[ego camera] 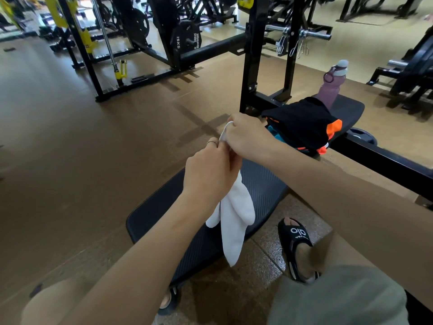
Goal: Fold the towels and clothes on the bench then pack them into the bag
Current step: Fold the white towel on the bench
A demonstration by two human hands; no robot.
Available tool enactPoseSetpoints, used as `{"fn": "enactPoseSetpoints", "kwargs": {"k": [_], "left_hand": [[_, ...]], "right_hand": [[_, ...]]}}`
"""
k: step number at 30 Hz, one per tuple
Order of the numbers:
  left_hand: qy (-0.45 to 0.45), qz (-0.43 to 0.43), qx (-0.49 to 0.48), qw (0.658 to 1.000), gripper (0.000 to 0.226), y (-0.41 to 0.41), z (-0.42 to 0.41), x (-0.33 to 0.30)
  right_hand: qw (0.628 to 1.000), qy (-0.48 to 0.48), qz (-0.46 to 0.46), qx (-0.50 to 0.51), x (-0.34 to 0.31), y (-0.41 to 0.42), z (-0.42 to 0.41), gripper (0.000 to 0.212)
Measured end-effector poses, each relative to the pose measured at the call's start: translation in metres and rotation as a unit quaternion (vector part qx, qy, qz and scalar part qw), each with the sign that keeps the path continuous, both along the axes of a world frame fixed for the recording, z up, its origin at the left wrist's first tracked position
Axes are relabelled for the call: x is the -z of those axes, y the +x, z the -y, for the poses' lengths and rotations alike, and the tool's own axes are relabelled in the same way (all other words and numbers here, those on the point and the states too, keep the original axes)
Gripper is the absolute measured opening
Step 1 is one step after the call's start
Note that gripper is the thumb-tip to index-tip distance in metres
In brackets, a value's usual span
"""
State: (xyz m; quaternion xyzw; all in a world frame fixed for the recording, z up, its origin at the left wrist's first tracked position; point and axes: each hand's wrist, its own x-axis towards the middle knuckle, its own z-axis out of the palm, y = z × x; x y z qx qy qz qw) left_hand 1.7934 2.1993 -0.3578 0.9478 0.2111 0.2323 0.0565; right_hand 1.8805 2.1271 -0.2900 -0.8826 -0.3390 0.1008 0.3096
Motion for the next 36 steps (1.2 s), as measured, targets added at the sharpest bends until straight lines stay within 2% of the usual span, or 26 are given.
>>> {"fn": "enactPoseSetpoints", "kwargs": {"k": [3, 7, 13, 16, 21, 25, 28, 31, 33, 36], "left_hand": [[0.041, -0.005, -0.008, 0.999, 0.038, 0.005, -0.005, 0.007], [0.033, 0.013, -0.035, 0.999, 0.045, 0.01, -0.008, 0.009], [0.014, 0.05, -0.053, 0.997, 0.038, 0.012, 0.0, 0.008], [-0.006, 0.053, -0.052, 0.997, 0.045, 0.012, 0.003, 0.004], [0.019, -0.019, -0.059, 0.998, 0.026, 0.006, -0.006, 0.004], [0.043, -0.078, -0.045, 0.995, 0.025, -0.01, -0.014, 0.013], [0.063, -0.138, -0.028, 0.988, 0.027, -0.027, -0.026, 0.016], [0.142, -0.215, 0.038, 0.966, 0.008, -0.044, -0.038, 0.02], [0.169, -0.186, 0.075, 0.965, 0.014, -0.051, -0.05, 0.022], [0.16, -0.131, 0.105, 0.973, 0.016, -0.056, -0.07, 0.025]], "right_hand": [[0.999, -0.015, 0.048, -0.009, 0.0, -0.001, 0.003, 0.03], [0.996, -0.018, 0.087, 0.01, 0.002, 0.003, 0.001, 0.024], [0.995, 0.085, 0.021, 0.04, -0.002, 0.002, 0.002, 0.03], [0.993, 0.109, 0.006, 0.037, 0.001, 0.002, 0.004, 0.029], [0.987, 0.143, 0.061, 0.044, 0.005, 0.008, 0.006, 0.026], [0.982, 0.157, 0.09, 0.063, 0.002, 0.021, 0.013, 0.028], [0.98, 0.156, 0.081, 0.09, 0.002, 0.037, 0.021, 0.024], [0.976, 0.177, 0.044, 0.115, 0.003, 0.05, 0.031, 0.019], [0.98, 0.165, 0.049, 0.104, 0.008, 0.053, 0.035, 0.017], [0.982, 0.155, 0.034, 0.106, 0.016, 0.059, 0.041, 0.016]]}}
